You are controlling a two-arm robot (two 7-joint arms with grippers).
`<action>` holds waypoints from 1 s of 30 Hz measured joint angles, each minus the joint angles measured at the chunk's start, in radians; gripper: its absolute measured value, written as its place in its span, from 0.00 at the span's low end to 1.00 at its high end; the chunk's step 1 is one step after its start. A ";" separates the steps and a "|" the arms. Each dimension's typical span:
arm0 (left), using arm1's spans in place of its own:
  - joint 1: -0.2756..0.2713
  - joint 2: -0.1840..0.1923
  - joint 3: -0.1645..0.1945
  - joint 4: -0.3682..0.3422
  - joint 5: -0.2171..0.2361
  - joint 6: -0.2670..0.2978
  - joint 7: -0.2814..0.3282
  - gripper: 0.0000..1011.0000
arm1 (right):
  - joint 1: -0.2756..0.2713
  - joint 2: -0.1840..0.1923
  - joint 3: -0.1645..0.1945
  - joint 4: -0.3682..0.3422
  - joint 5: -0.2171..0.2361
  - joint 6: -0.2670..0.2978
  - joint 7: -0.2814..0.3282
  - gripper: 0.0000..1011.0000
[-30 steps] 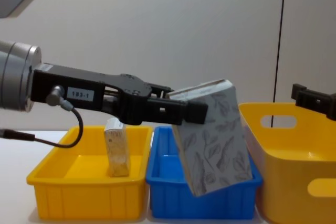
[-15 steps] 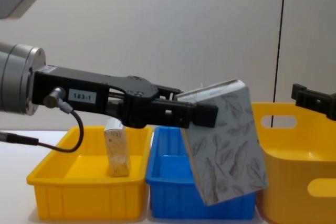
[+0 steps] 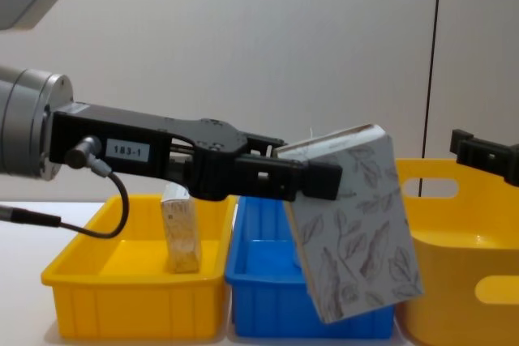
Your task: Bimanual collaborative sorting of washing and personal care products
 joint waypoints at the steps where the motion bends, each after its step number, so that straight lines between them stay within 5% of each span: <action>1: 0.000 0.000 0.000 0.000 0.000 0.000 -0.001 0.39 | 0.000 0.000 0.000 0.000 0.000 0.000 0.000 0.99; 15: -0.001 0.001 0.002 0.001 -0.003 -0.001 -0.005 0.39 | -0.001 0.011 0.001 -0.004 0.011 0.000 0.034 0.99; 30: -0.001 0.001 0.003 0.001 -0.004 -0.002 -0.007 0.39 | 0.006 0.086 0.010 -0.018 0.074 0.004 0.198 0.99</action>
